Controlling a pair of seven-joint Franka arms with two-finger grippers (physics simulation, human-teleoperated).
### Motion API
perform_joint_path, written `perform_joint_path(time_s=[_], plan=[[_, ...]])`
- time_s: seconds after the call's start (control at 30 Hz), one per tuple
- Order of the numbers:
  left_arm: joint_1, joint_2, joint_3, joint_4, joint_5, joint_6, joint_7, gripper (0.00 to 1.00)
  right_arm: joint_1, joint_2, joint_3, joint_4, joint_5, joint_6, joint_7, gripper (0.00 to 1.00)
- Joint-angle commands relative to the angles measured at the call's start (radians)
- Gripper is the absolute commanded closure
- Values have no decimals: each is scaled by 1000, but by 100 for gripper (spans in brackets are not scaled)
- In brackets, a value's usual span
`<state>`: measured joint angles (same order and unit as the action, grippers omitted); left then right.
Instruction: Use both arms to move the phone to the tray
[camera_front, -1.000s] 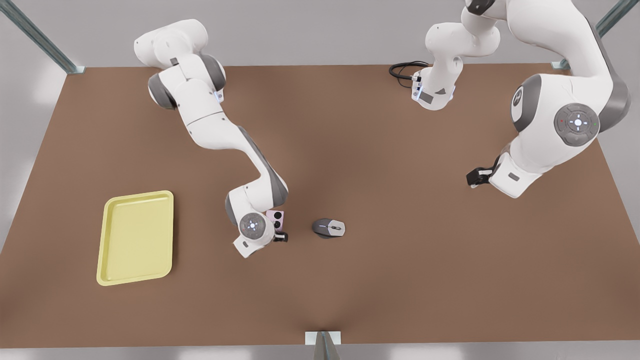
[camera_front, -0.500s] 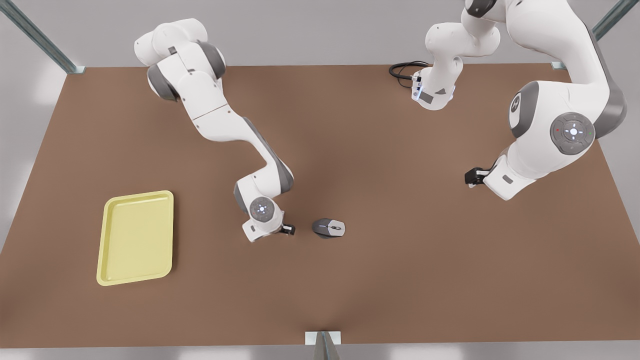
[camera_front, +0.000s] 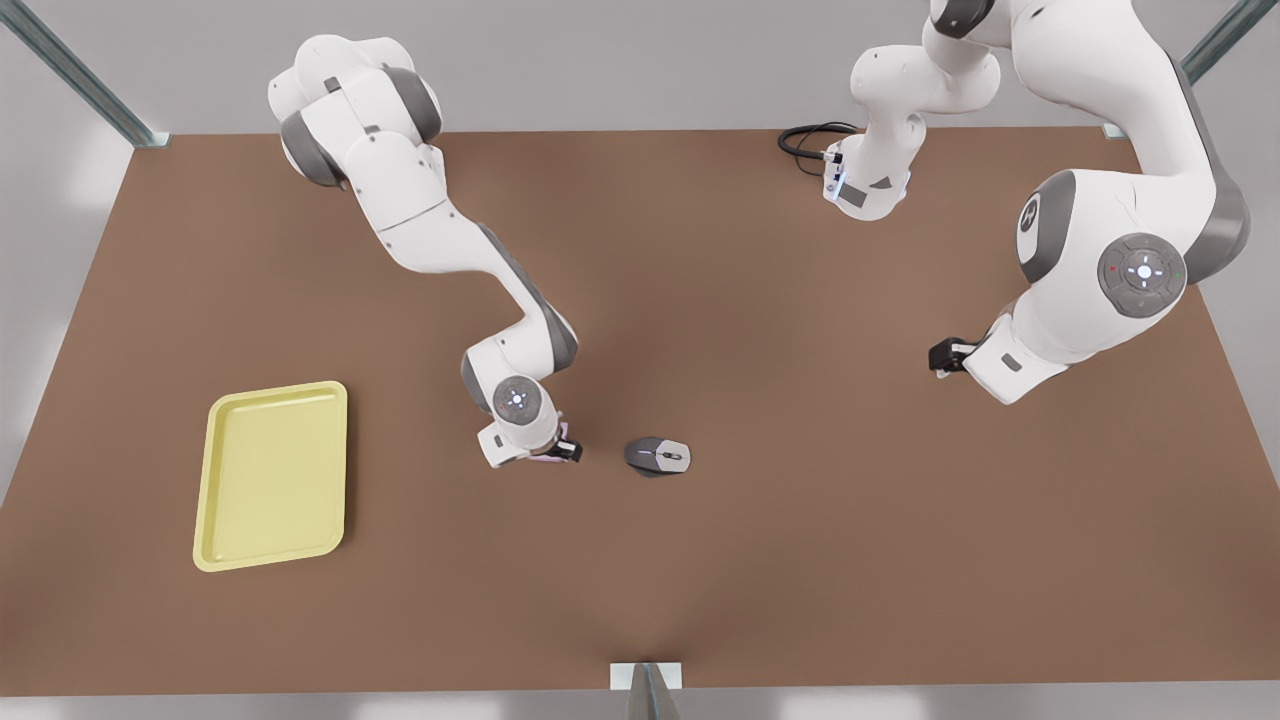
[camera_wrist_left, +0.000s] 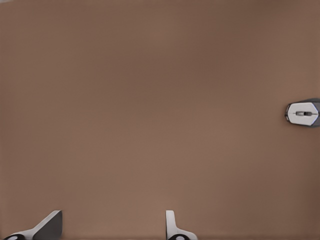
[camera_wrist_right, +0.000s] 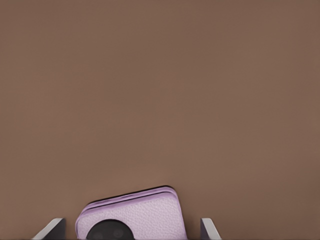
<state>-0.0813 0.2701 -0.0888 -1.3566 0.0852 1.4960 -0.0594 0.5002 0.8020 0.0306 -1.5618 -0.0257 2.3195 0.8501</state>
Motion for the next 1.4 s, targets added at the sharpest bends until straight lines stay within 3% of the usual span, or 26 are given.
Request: perform_joint_path(time_s=[0.0, 0.67, 0.77, 1.1, 1.27, 1.37], plan=[[0, 0, 0, 1, 1, 3, 38, 0, -2, 2, 2, -4, -7, 44, 63, 0], [-2, 0, 4, -1, 2, 12, 18, 0, -8, -18, 49, -55, -25, 50, 64, 0], [-2, 0, 4, -1, 2, 12, 18, 0, -20, -17, 60, -67, -26, 57, 64, 11], [-2, 1, 4, -1, 1, 13, 18, 0, -26, -32, 60, -69, -26, 49, 53, 20], [-2, 1, 4, 1, 1, 13, 18, 0, -114, -158, 60, -181, -26, 47, -107, 21], [-2, 1, 3, 1, 1, 18, 18, 0, -281, -253, 55, -294, -26, 58, -408, 21]])
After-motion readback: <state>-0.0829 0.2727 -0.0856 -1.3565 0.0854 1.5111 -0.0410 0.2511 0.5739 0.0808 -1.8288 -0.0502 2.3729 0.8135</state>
